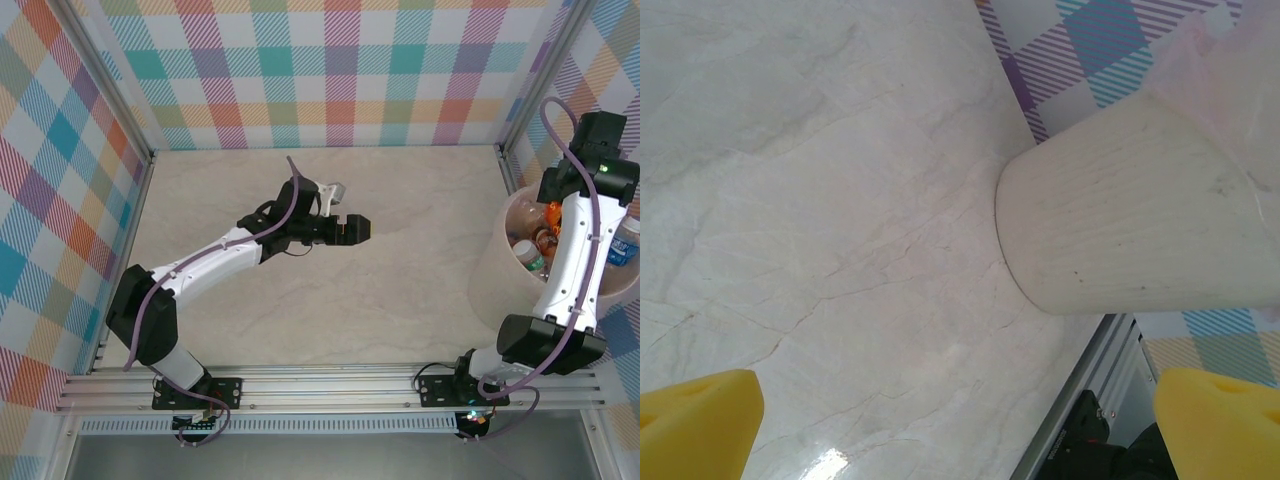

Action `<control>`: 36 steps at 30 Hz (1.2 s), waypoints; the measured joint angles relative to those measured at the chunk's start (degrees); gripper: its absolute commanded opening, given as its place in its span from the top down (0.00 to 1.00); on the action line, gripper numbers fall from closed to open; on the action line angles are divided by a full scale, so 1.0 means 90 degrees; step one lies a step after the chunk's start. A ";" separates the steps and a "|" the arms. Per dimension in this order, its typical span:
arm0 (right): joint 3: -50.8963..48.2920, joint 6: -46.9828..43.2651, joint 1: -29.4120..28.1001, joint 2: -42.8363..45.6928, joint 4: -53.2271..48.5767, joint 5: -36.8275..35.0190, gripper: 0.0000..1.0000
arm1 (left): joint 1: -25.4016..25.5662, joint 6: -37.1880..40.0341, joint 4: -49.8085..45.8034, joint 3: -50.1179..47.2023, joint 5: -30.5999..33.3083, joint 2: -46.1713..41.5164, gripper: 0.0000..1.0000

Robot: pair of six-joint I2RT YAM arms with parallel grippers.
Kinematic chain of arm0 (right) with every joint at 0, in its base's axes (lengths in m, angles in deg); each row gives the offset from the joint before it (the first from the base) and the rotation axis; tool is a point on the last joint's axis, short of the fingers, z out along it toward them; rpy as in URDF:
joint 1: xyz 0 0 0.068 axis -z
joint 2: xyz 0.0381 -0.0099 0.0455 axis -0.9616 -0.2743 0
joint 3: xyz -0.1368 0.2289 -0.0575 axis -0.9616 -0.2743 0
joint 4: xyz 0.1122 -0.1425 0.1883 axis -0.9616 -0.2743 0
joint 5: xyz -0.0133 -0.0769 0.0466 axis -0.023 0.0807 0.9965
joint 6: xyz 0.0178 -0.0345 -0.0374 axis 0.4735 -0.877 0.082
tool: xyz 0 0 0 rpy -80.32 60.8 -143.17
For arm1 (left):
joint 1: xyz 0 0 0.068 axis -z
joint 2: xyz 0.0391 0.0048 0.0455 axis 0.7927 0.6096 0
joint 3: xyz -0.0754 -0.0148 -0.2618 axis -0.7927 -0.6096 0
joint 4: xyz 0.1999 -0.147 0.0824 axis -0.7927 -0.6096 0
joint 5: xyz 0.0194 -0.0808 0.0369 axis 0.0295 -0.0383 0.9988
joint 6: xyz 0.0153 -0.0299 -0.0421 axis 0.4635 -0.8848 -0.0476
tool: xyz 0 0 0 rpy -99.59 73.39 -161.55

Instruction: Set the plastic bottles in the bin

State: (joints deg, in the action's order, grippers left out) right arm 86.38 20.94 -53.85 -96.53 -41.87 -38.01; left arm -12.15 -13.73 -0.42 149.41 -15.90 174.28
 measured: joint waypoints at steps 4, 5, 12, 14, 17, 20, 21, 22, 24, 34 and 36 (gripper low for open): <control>-0.0605 0.0274 0.0017 0.0002 0.0034 0.0112 0.42 | 0.0000 0.0000 0.0000 0.0000 0.0032 0.0015 0.00; -0.0823 0.0367 0.0027 0.0017 0.0165 0.0104 0.42 | 0.0000 0.0002 -0.0005 0.0000 0.0051 0.0015 0.00; -0.1282 0.0580 0.0138 0.0189 0.0661 0.0296 0.42 | -0.0010 0.0032 -0.0070 0.0000 0.0347 0.0007 0.00; -0.1246 0.0605 0.0143 0.0233 0.0619 0.0512 0.42 | -0.0029 0.0039 -0.0068 -0.0034 0.0571 -0.0041 0.00; -0.0962 0.0673 0.0063 0.0294 0.0420 0.0843 0.40 | -0.0085 0.0049 -0.0102 -0.0255 0.1025 -0.0325 0.00; -0.0486 0.0721 -0.0199 0.0420 0.0316 0.1022 0.38 | -0.0228 0.0051 -0.0172 -0.0556 0.1591 -0.0833 0.00; -0.0335 0.0743 -0.0321 0.0486 0.0301 0.1069 0.37 | -0.0287 0.0051 -0.0245 -0.0641 0.1834 -0.1042 0.00; -0.0214 0.0765 -0.0466 0.0563 0.0299 0.1086 0.37 | -0.0333 0.0051 -0.0299 -0.0707 0.2057 -0.1219 0.00; -0.0019 0.0823 -0.0848 0.0775 0.0304 0.1120 0.35 | -0.0437 0.0051 -0.0500 -0.0811 0.2654 -0.1661 0.00; -0.0971 0.1183 -0.2489 0.1736 0.1729 0.2225 0.26 | -0.1001 0.0056 -0.1666 -0.1207 0.5566 -0.3325 0.00; -0.1632 0.1375 -0.2652 0.1931 0.2480 0.2861 0.23 | -0.1141 0.0051 -0.1928 -0.1294 0.6161 -0.3502 0.00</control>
State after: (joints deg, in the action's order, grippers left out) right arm 71.69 33.32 -77.72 -79.15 -19.55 -12.26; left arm -22.42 -13.27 -17.77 137.76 39.55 142.76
